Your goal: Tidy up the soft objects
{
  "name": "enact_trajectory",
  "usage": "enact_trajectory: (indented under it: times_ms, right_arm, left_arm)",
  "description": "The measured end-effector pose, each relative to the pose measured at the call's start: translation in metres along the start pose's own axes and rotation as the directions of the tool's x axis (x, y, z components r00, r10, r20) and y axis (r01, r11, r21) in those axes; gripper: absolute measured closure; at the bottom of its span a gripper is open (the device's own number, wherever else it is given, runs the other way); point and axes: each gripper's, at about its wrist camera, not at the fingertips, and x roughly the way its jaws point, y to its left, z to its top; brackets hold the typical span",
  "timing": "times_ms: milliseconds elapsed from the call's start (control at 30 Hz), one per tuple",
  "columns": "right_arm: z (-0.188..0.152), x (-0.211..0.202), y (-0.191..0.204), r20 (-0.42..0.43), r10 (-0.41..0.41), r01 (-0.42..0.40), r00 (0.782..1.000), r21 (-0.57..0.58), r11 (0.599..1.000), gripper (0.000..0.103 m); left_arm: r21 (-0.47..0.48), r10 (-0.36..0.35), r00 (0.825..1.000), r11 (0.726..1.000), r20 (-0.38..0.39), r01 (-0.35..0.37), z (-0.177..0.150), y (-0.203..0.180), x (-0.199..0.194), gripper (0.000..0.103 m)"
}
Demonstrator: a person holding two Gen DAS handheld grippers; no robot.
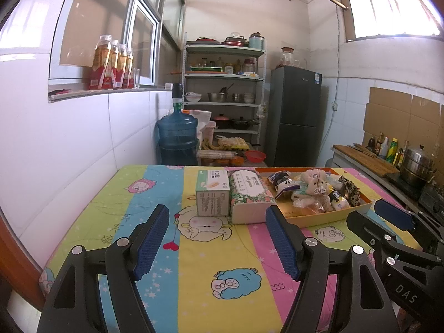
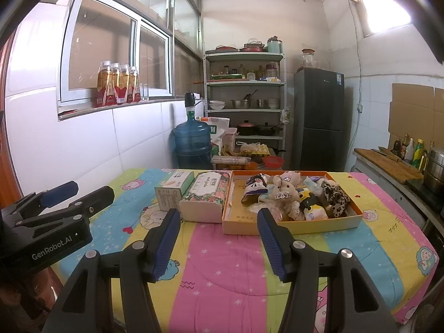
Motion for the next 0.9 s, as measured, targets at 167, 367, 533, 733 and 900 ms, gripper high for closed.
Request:
enact_trajectory:
  times_ms: [167, 367, 533, 733, 900]
  right_arm:
    - [0.0002, 0.0002, 0.0002, -0.002, 0.001, -0.001, 1.000, 0.001, 1.000, 0.046]
    - [-0.0032, 0.0002, 0.0029, -0.003, 0.002, -0.002, 1.000, -0.001, 1.000, 0.046]
    - [-0.0058, -0.0003, 0.0053, -0.004, 0.004, -0.004, 1.000, -0.002, 1.000, 0.046]
    - [-0.0051, -0.0002, 0.0052, -0.004, 0.004, -0.004, 1.000, -0.002, 1.000, 0.046]
    - [-0.0044, -0.0001, 0.0048, -0.003, 0.003, -0.003, 1.000, -0.002, 1.000, 0.046]
  left_arm:
    - [0.000, 0.000, 1.000, 1.000, -0.001, 0.000, 0.0001, 0.0000, -0.0001, 0.029]
    - [0.000, 0.000, 1.000, 1.000, 0.000, 0.000, 0.0001, 0.0003, 0.0001, 0.029]
    - [0.000, 0.001, 1.000, 1.000, 0.000, -0.001, 0.0001, 0.0002, 0.0001, 0.029]
    - [-0.001, -0.002, 1.000, 1.000, -0.002, 0.002, -0.0003, 0.0006, 0.0004, 0.029]
    - [-0.001, -0.002, 1.000, 1.000, -0.001, 0.002, -0.0007, 0.0002, 0.0004, 0.029]
